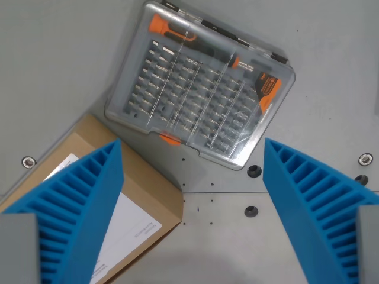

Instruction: Move above the white socket

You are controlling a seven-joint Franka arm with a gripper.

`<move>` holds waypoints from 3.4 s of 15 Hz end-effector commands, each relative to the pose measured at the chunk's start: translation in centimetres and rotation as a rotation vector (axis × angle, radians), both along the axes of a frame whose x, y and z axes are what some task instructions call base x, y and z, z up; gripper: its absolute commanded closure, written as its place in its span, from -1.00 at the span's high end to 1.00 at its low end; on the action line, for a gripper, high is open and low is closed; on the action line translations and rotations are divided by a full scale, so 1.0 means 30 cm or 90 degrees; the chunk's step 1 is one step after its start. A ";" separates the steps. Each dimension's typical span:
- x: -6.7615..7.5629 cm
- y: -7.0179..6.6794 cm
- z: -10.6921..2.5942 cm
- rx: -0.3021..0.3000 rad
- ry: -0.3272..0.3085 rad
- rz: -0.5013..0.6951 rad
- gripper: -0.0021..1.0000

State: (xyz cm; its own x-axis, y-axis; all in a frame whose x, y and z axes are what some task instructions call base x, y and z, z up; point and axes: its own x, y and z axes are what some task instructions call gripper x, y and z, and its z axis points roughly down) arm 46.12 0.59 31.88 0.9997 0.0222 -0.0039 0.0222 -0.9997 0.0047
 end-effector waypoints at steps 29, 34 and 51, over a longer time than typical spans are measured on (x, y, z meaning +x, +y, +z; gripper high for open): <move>0.147 -0.043 -0.125 -0.007 0.006 0.120 1.00; 0.203 -0.058 -0.181 -0.007 0.004 0.152 1.00; 0.379 -0.110 -0.371 0.001 -0.009 0.238 1.00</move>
